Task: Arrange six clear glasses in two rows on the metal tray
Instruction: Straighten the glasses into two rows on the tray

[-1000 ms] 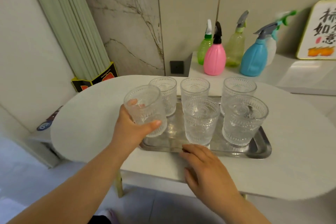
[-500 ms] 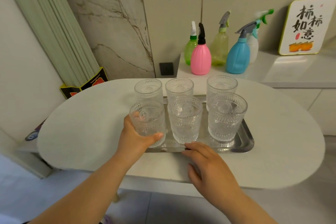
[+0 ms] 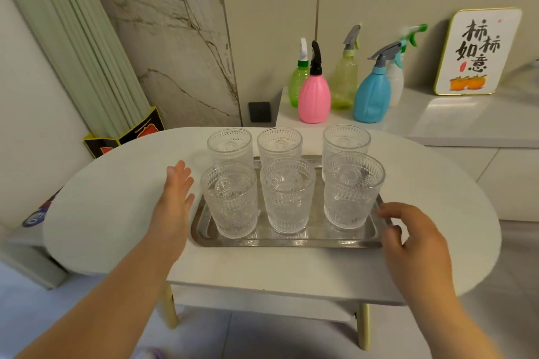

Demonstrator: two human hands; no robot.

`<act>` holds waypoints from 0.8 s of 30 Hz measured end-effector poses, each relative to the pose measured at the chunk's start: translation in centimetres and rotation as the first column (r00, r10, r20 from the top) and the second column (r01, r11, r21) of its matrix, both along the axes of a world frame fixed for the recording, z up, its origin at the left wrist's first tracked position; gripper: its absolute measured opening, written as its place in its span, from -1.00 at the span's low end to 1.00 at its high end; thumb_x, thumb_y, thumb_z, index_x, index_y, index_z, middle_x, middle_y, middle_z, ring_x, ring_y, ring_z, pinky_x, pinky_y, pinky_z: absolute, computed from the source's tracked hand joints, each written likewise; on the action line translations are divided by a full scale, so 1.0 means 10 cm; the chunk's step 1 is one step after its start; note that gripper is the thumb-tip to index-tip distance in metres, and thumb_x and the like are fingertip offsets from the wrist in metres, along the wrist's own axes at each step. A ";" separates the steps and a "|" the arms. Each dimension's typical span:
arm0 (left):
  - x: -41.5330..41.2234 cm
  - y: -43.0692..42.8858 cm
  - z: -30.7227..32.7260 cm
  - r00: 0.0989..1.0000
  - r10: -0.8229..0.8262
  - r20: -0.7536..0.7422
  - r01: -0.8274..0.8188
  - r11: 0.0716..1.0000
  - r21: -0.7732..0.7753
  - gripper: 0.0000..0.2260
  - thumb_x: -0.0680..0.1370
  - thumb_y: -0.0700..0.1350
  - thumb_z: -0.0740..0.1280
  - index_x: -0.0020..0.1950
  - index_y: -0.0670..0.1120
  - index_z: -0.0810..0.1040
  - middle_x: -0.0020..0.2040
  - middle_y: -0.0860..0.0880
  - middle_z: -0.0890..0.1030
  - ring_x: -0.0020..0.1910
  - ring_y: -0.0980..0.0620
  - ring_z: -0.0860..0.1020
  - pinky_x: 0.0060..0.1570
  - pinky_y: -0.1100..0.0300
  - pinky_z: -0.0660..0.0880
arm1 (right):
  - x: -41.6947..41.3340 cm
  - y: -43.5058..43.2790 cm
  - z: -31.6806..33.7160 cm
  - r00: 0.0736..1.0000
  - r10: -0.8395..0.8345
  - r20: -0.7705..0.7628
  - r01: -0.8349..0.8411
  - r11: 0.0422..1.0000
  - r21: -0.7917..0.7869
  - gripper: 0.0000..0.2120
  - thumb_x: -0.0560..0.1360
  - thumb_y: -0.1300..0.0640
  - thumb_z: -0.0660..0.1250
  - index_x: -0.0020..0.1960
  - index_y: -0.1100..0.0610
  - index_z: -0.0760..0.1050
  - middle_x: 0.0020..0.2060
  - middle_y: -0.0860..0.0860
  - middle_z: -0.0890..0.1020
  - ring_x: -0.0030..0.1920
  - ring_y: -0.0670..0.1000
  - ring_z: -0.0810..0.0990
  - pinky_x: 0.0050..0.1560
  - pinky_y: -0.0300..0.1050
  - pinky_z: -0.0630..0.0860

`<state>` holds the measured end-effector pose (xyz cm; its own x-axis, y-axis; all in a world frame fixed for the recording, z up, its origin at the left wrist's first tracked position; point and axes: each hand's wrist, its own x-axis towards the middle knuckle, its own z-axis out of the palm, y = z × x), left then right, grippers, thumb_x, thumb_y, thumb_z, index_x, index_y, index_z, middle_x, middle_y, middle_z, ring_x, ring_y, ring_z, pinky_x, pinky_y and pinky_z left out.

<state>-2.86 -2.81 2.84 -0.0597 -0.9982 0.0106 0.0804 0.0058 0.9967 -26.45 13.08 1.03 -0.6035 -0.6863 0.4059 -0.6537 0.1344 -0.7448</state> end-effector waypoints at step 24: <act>-0.35 -0.32 0.01 0.925 -0.284 -0.251 0.326 0.934 0.145 -0.60 0.56 0.12 -0.07 0.35 0.05 0.25 0.34 0.01 0.38 0.22 -0.01 0.41 0.20 0.03 0.30 | -0.19 0.04 -0.20 0.950 0.252 -0.185 -0.102 0.807 0.581 -0.30 0.49 -0.21 0.07 0.45 0.04 -0.17 0.50 0.01 -0.11 0.49 -0.08 -0.08 0.44 -0.19 -0.20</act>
<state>-6.33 -6.00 2.90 -0.3786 -0.9178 -0.1192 0.2693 -0.2325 0.9346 -28.35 13.48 -1.01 -0.3836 -0.9229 0.0340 -0.8548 0.3408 -0.3913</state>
